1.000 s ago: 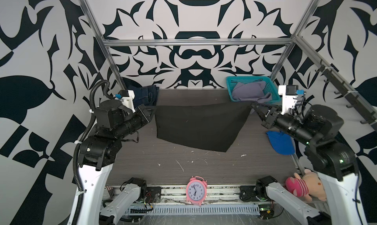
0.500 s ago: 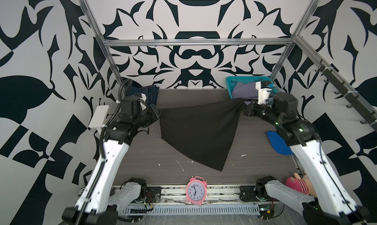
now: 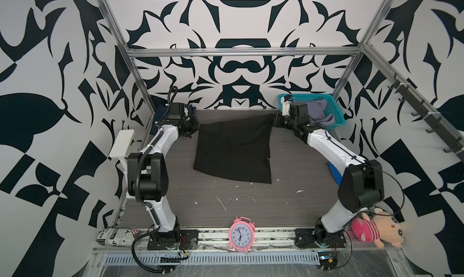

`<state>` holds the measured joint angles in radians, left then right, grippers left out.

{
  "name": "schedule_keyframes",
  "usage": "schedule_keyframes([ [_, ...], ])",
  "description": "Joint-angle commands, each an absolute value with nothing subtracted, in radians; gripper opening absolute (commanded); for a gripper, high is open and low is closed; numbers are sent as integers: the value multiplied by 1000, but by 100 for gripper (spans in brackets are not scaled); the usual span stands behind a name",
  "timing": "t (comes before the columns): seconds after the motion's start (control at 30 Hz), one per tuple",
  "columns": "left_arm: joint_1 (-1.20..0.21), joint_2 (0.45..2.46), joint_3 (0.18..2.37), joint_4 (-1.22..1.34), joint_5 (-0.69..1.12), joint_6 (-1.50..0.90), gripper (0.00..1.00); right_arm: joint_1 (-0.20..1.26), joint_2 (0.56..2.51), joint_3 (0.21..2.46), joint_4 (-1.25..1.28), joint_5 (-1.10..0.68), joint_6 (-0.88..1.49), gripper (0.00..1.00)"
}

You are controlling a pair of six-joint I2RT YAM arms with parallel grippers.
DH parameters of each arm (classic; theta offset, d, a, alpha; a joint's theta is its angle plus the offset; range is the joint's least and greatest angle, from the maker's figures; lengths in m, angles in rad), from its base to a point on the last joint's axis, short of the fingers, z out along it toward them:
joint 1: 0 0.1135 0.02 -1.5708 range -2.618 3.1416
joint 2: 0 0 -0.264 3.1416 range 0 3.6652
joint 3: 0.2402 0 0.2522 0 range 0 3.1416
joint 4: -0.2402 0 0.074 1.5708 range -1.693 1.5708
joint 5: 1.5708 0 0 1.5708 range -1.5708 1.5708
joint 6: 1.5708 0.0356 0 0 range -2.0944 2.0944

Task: Fold and stack skirts
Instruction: Flatten out the skirt at the center of the table.

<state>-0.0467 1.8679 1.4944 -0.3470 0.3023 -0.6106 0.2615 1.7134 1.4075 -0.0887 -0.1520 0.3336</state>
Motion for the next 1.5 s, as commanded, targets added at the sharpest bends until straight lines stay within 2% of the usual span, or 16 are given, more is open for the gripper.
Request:
schedule_keyframes([
  [0.0,-17,1973,1597,-321,347,-578,0,253,1768,1527,25,-123,298,0],
  [0.03,-11,2009,1641,-330,337,-569,4,249,1806,1562,33,-114,294,6],
  [0.07,-4,2037,1691,-348,320,-562,24,246,1840,1597,39,-100,296,30],
  [0.1,4,2072,1755,-374,305,-557,47,239,1885,1655,31,-92,302,42],
  [0.13,12,2104,1813,-393,305,-545,64,227,1934,1734,5,-105,312,46],
  [0.2,21,2136,1914,-425,295,-537,81,204,2016,1899,-72,-150,342,51],
  [0.27,22,2128,1962,-440,275,-528,84,192,2063,2033,-141,-193,357,58],
  [0.3,22,2105,1963,-439,261,-528,84,193,2065,2071,-167,-198,354,71],
  [0.33,23,2073,1944,-430,247,-529,88,192,2054,2080,-178,-199,350,75],
  [0.47,17,1905,1748,-392,230,-532,87,193,1911,1929,-175,-234,356,75],
  [0.57,0,1759,1517,-382,199,-532,82,215,1734,1657,-97,-274,408,73],
  [0.7,-15,1585,1208,-345,198,-547,69,322,1505,1262,9,-261,415,63],
  [0.8,-16,1509,1040,-345,203,-533,68,369,1431,1053,12,-287,445,54],
  [0.9,-16,1463,918,-335,215,-520,67,371,1386,896,-26,-320,495,53],
  [1.17,-17,1482,711,-232,269,-555,64,371,1307,732,-236,-383,509,63],
  [1.47,-22,1550,696,-168,278,-565,38,388,1398,657,-143,-453,559,63],
])
